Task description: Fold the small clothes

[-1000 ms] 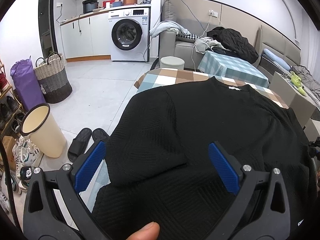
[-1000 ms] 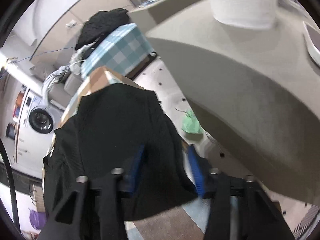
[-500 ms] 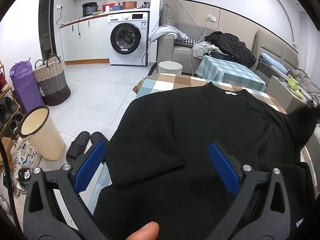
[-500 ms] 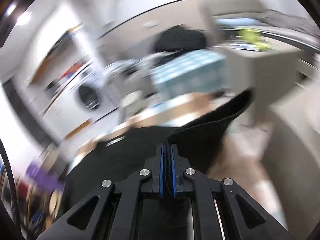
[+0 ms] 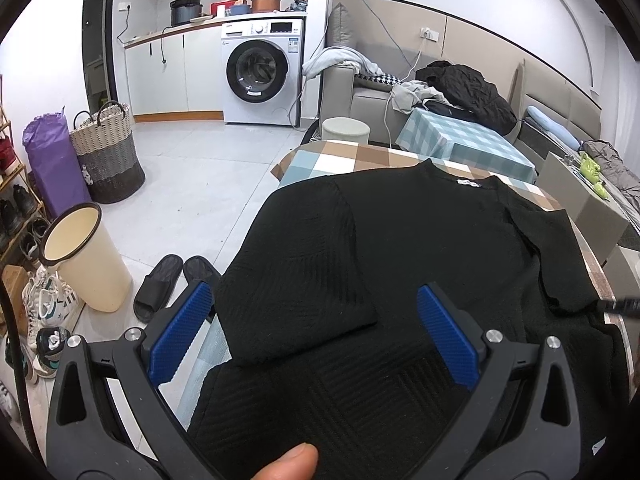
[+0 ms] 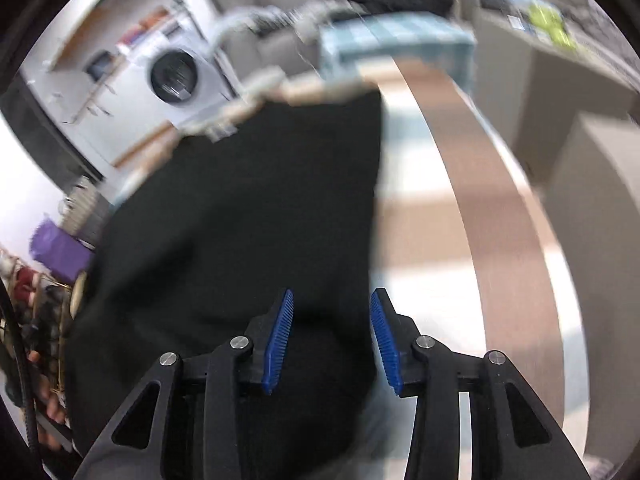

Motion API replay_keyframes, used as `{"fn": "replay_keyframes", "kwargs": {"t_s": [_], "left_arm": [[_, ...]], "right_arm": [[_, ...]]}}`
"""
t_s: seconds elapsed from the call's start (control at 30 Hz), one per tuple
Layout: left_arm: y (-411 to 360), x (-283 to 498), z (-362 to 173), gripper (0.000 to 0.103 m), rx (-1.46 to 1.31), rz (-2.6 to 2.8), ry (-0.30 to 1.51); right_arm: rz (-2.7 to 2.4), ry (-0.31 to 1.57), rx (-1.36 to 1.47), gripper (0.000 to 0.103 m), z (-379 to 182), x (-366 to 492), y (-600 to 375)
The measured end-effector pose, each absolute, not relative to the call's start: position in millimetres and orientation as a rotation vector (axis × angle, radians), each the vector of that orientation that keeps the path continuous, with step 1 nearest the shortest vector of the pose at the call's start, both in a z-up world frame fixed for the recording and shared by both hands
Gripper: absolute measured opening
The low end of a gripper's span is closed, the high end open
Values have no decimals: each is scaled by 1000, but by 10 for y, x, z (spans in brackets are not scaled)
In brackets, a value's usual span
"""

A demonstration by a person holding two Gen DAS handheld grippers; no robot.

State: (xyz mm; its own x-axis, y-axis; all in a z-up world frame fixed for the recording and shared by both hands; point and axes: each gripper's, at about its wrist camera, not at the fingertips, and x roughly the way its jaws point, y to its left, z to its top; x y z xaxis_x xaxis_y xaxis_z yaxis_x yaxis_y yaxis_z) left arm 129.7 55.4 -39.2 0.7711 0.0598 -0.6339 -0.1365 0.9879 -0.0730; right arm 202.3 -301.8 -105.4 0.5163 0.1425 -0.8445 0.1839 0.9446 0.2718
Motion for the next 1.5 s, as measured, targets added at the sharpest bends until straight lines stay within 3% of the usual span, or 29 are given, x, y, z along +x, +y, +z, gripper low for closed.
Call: {"fn": "replay_keyframes", "kwargs": {"t_s": [0.13,0.2,0.23,0.63,0.73,0.83,0.97,1.03,1.2,1.5], "left_arm": [[560,1272,-366,102,-111,118,678],[575,1262,-358,102,-108,127,678],[583,1256,-354,102,-109,131,678],[797,1155,-337,102,-128,193,693],[875,1164,-348,102,-139,215,710],[977,1177,-389,102,-188,230,741],[1125,1151,-501,102,-264,216,789],[1164,1115,-560,100,-299,181,808],[1193,1066,-743,74,-496,41,882],[810,1227,-679,72,-594,-131,868]], "right_arm": [[16,1063,377,39,-1220,2010,-3033],[29,1041,331,11,-1232,1981,-2952],[29,1040,308,10,-1251,2000,-2960],[-225,970,358,4,-1182,1950,-4009],[-210,997,348,7,-1208,1990,-4060],[-216,979,310,27,-1164,1932,-3932],[-191,896,339,40,-964,1752,-3749],[-159,858,375,42,-864,1647,-3626],[-69,797,415,47,-716,1524,-3297],[23,805,434,48,-732,1500,-2933]]}}
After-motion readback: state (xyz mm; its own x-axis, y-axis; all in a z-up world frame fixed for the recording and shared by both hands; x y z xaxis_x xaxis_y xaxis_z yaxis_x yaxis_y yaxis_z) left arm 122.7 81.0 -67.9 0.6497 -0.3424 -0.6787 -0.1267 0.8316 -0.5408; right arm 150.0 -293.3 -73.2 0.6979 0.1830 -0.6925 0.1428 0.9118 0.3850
